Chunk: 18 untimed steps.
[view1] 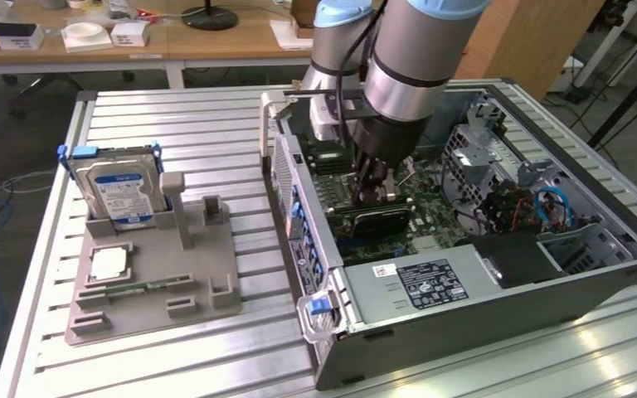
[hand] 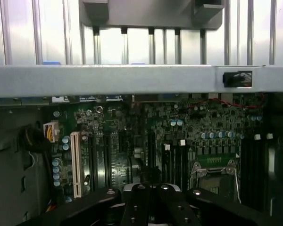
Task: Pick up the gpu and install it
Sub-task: 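Press down on the gpu until it lock into place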
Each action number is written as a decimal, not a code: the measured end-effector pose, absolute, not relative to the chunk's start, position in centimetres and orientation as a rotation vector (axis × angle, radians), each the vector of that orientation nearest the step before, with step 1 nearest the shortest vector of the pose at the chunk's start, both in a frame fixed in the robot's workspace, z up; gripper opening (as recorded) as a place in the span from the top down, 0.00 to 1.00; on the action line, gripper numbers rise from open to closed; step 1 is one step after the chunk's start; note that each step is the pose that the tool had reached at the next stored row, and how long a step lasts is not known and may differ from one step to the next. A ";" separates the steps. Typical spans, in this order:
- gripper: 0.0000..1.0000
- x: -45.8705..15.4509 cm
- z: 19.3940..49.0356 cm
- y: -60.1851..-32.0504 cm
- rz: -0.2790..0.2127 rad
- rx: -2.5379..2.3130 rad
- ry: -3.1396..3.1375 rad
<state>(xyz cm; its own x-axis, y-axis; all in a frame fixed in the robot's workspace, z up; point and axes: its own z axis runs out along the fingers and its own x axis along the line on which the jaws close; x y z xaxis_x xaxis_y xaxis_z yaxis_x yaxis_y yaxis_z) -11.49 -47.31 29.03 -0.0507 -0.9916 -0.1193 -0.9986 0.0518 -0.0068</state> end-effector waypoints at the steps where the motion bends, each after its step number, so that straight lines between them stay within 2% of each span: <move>1: 0.89 -11.4 28.9 -47.4 0.118 -2.099 2.210; 18: 0.89 -10.0 27.5 -47.5 0.117 -2.098 2.209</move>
<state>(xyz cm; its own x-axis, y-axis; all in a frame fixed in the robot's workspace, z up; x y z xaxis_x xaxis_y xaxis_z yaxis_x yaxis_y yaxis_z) -10.05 -47.55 27.51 -0.0505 -0.9915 -0.1197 -0.9986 0.0519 -0.0085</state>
